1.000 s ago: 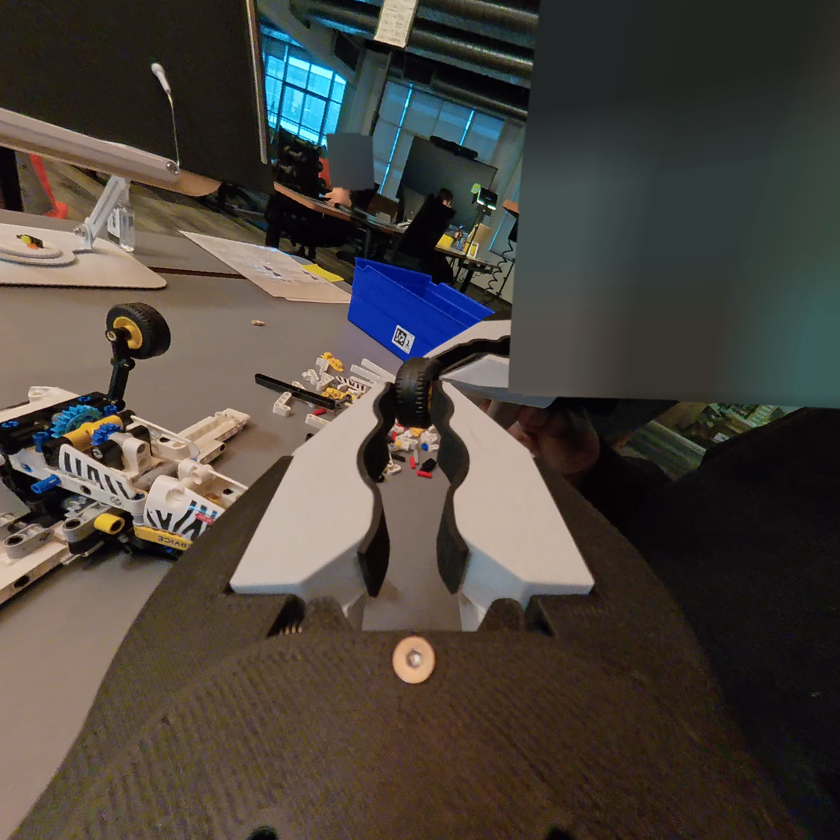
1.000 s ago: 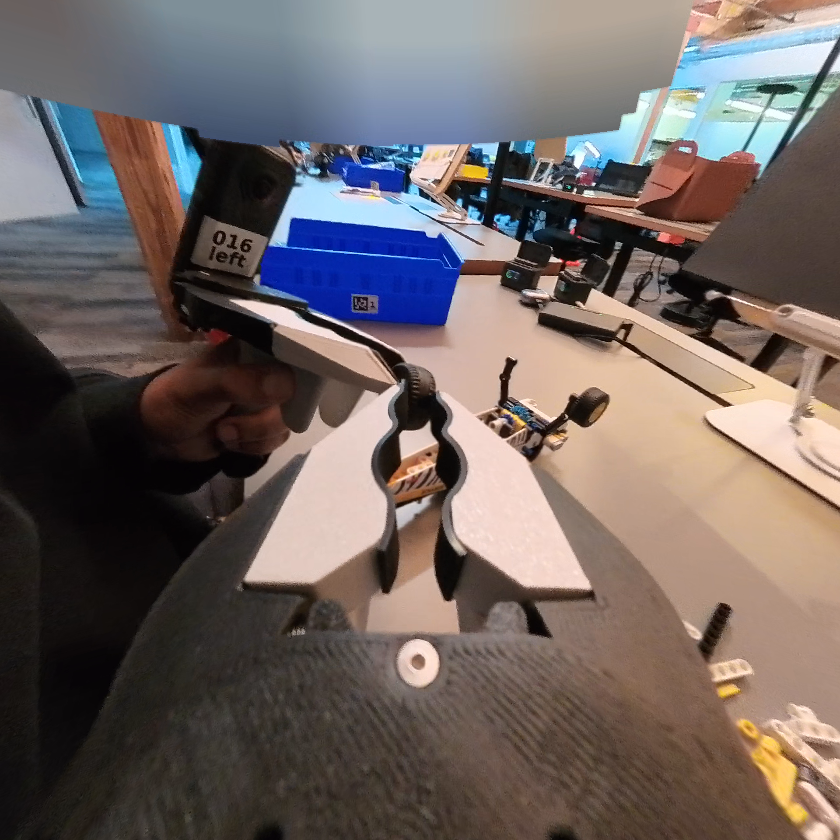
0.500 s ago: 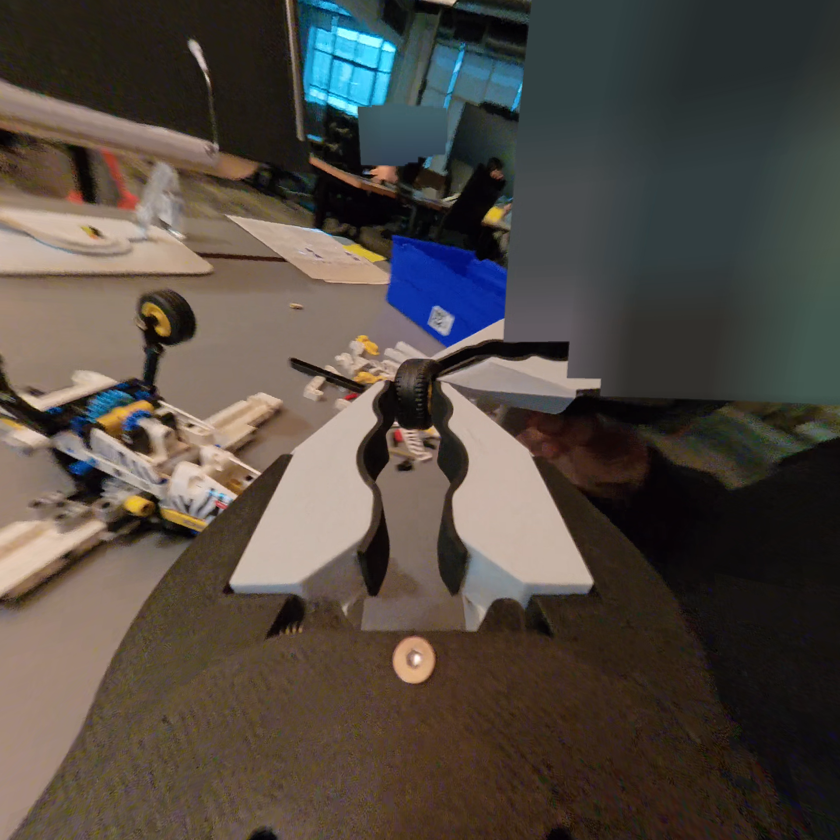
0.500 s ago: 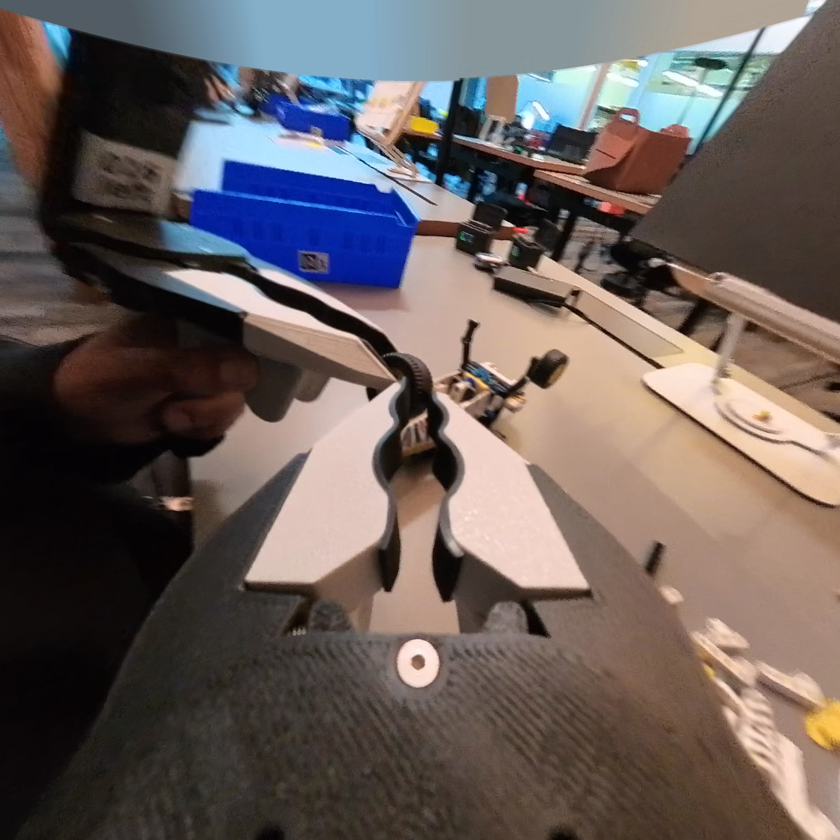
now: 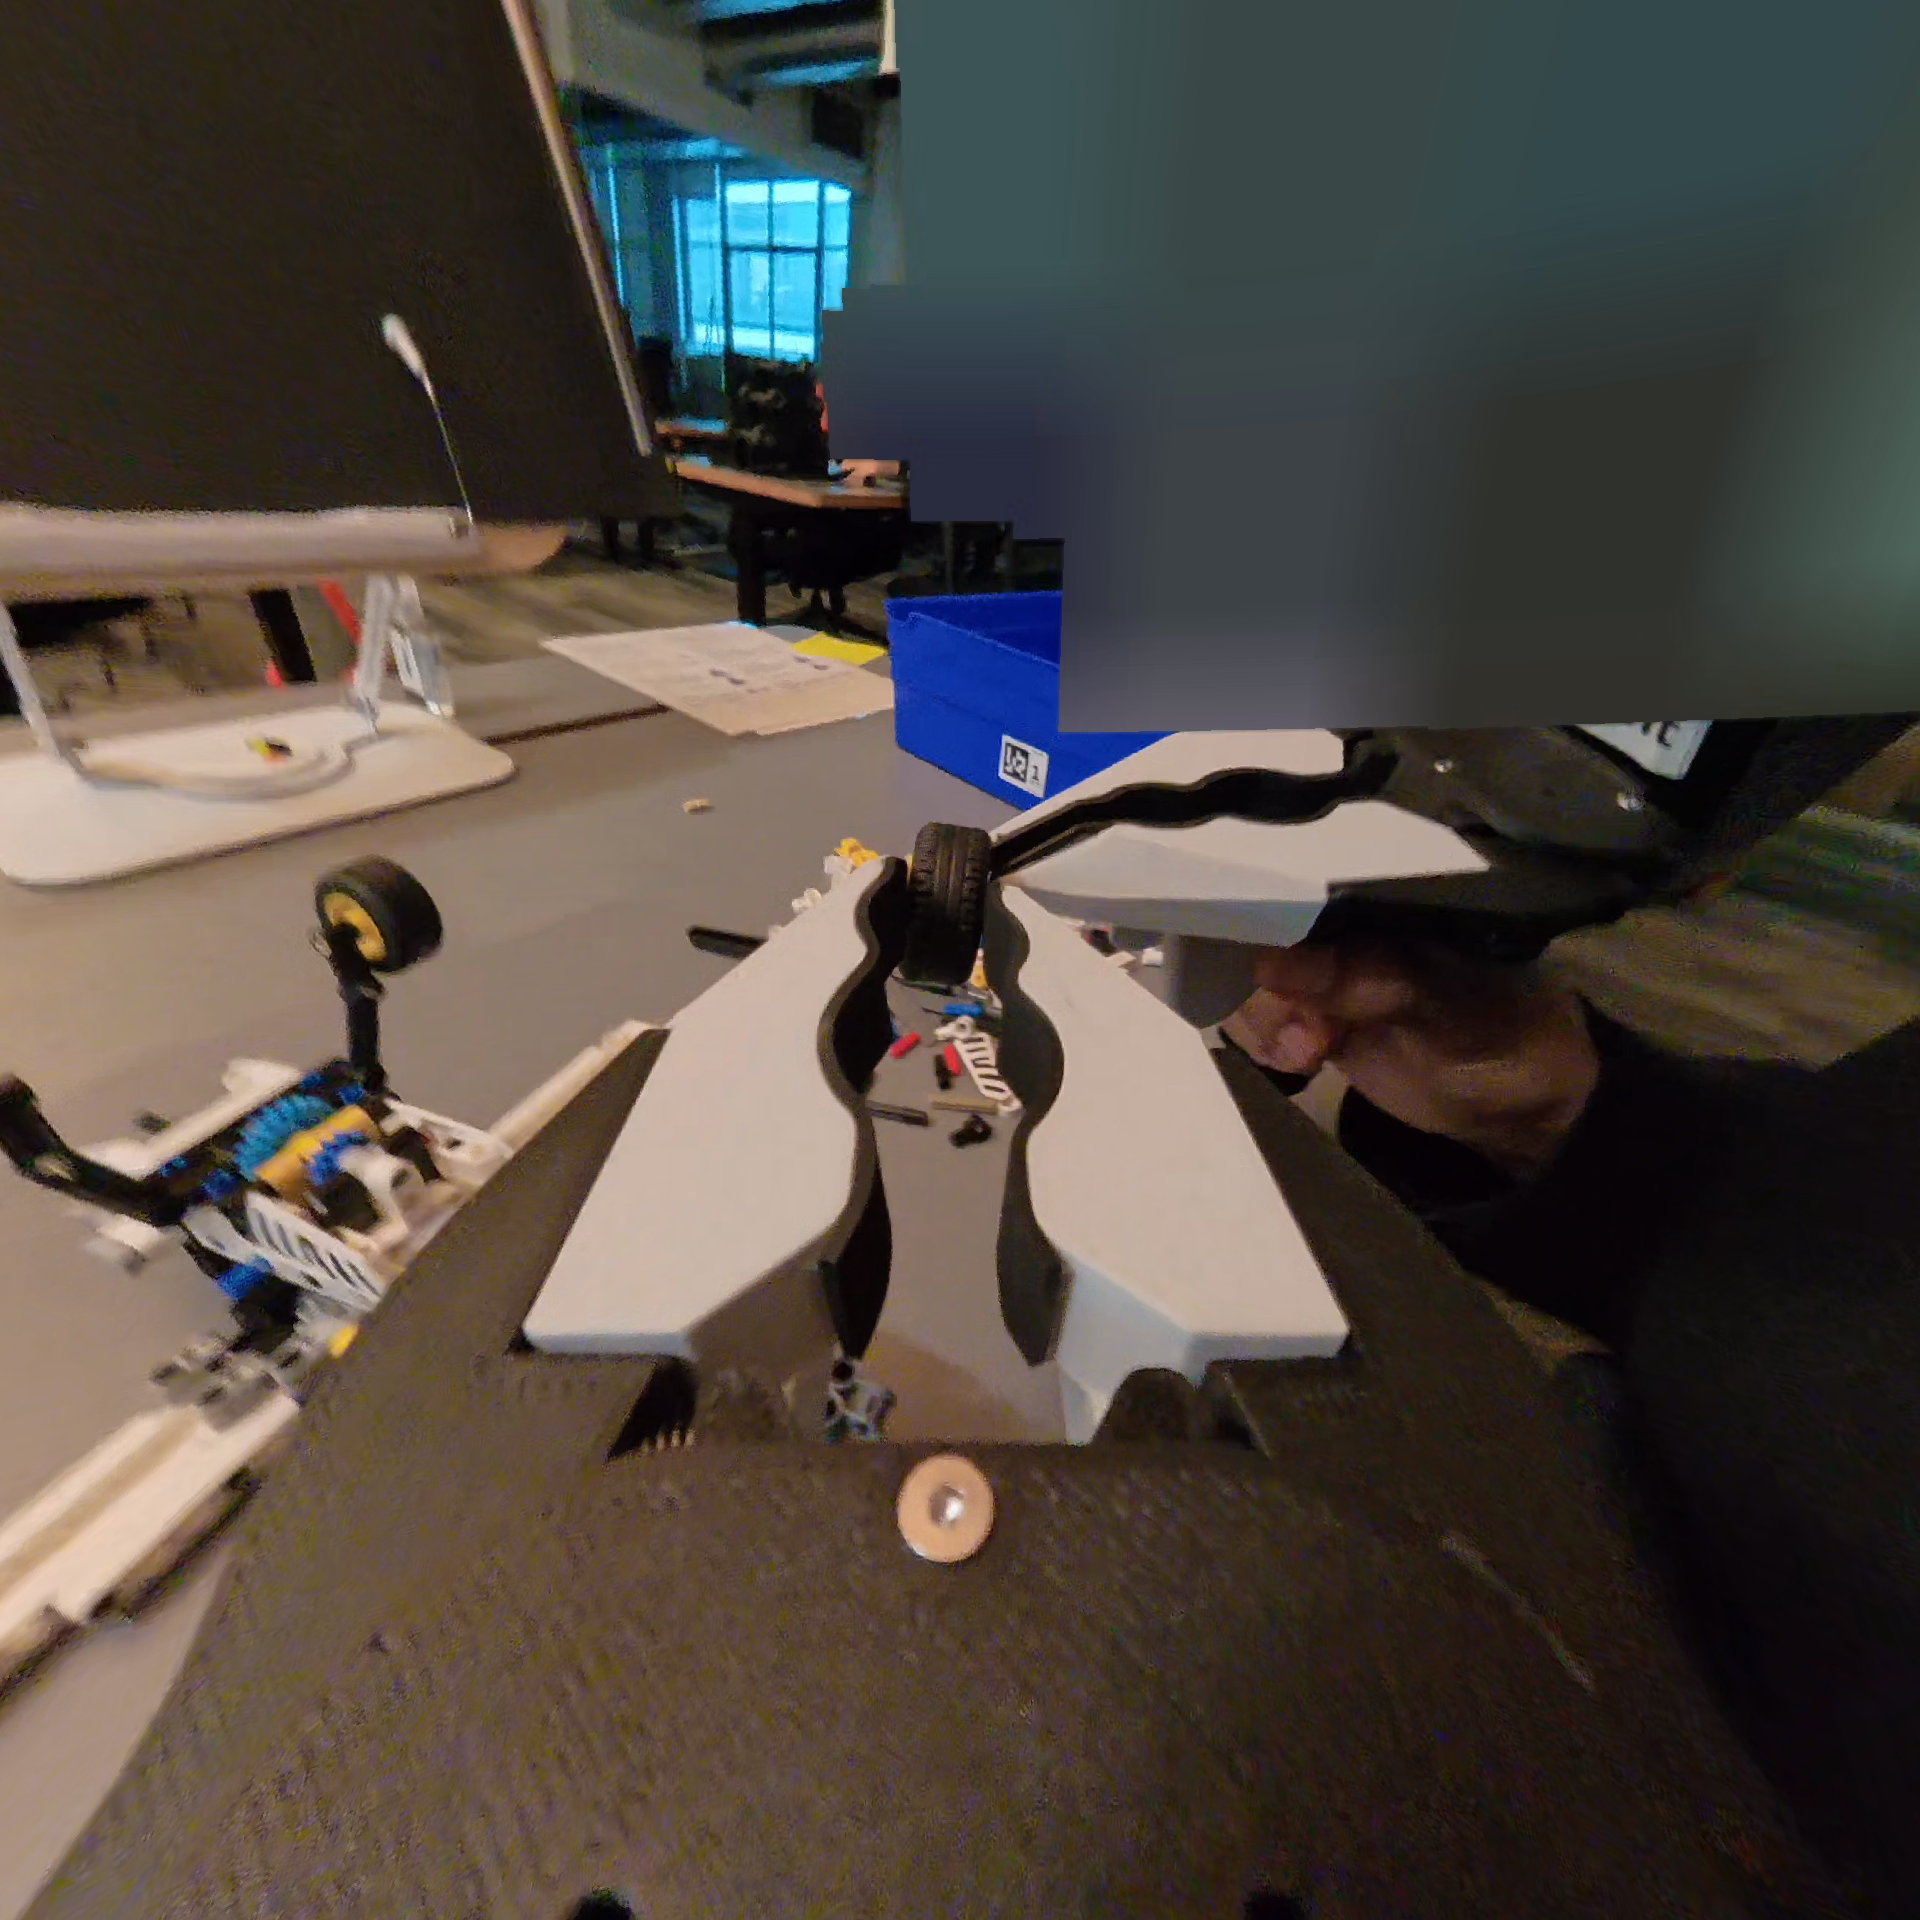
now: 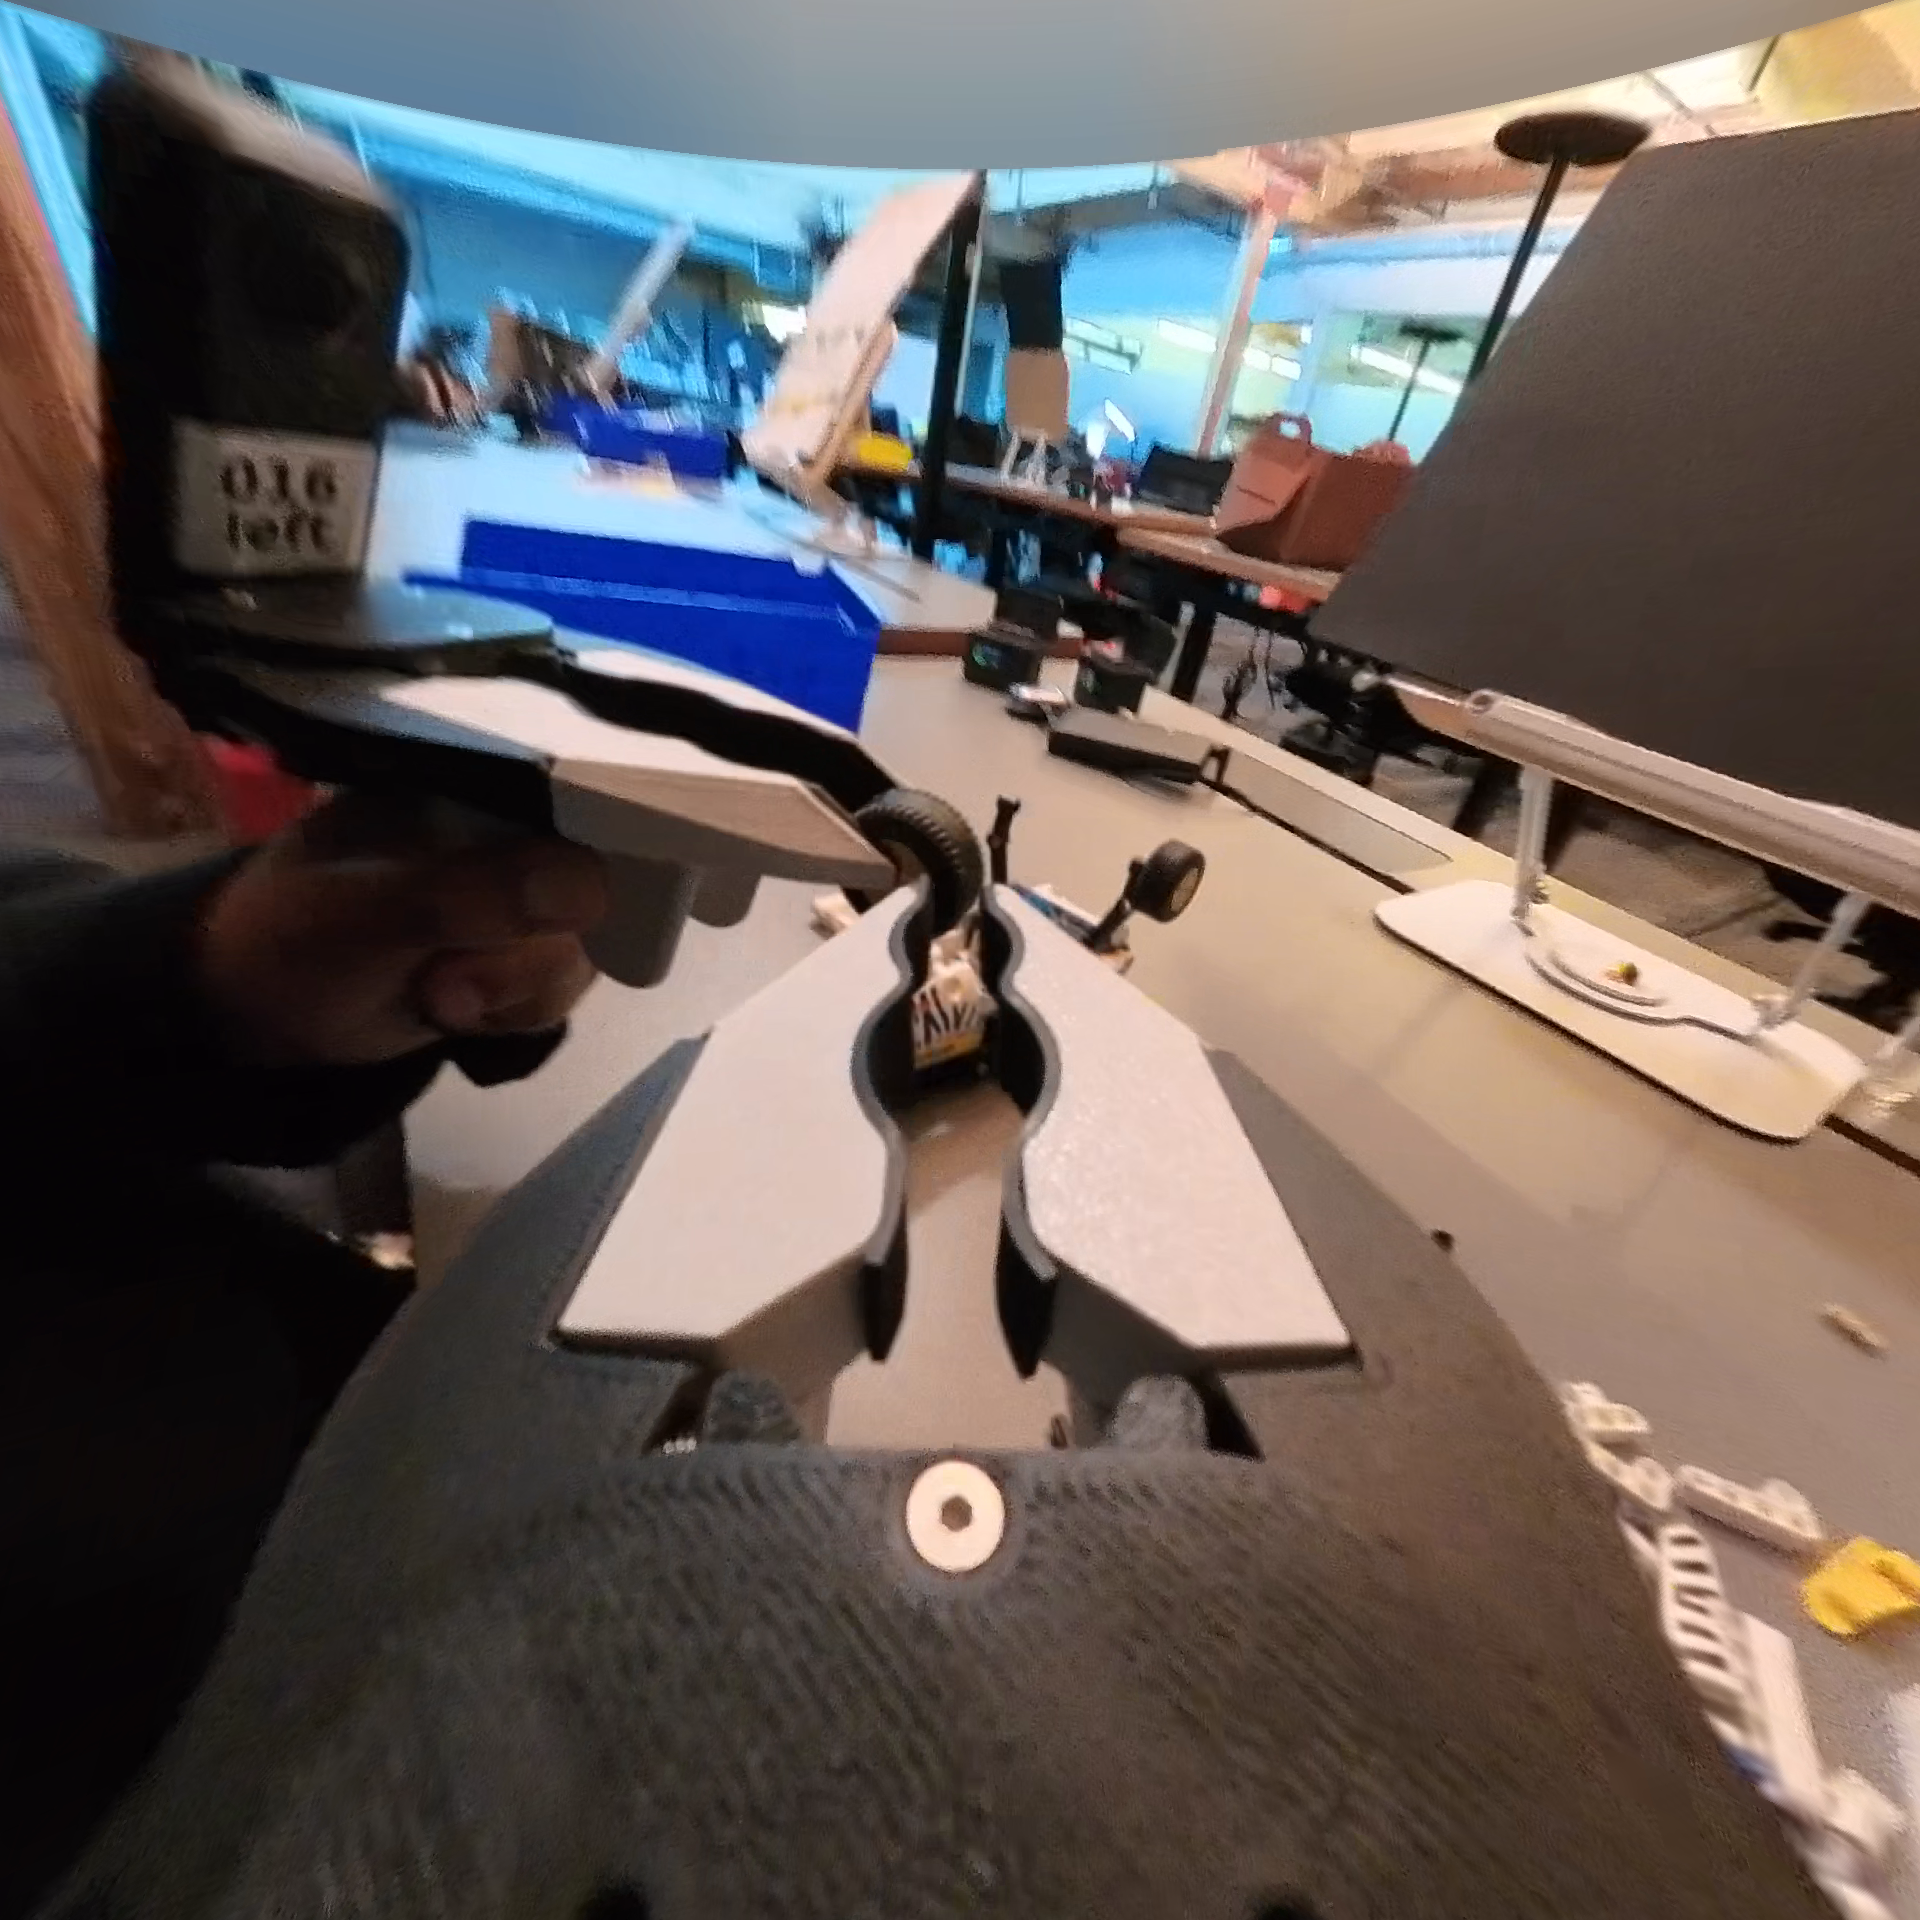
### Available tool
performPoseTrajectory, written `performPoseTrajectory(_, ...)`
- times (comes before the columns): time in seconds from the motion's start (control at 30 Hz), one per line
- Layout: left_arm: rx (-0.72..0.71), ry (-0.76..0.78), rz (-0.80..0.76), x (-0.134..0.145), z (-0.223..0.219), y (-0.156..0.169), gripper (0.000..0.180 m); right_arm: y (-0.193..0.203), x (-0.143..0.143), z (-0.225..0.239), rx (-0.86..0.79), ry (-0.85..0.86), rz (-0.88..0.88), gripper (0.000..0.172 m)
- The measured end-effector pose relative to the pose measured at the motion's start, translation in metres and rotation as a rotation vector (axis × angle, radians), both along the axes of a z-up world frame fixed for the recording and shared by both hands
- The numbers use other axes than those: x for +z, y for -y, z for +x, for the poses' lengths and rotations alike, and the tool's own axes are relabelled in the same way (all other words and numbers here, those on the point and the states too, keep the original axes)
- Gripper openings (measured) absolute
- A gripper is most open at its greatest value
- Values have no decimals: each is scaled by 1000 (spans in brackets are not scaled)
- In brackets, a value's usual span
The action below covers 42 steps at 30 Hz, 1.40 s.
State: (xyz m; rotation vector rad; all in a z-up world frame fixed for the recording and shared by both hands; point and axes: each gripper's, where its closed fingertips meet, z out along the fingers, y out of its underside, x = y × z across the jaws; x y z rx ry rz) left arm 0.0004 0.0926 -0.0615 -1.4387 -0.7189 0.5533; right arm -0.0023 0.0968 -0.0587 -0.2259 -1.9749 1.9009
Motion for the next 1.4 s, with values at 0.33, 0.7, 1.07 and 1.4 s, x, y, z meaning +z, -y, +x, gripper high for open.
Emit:
performPoseTrajectory(0.33, -314, -285, -116, 14, 37, -31, 11, -37, 20, 48, 274, 51, -215, 41)
performPoseTrajectory(0.7, -548, -230, -29, 13, 60, -40, 11, -38, 16, 60, 307, -57, -135, 27)
performPoseTrajectory(1.07, -600, -128, 55, 9, 63, -36, 11, -28, 13, 63, 365, -71, -104, 11)
performPoseTrajectory(1.4, -558, -104, 83, 10, 60, -29, 11, -27, 16, 62, 324, -113, -99, 11)
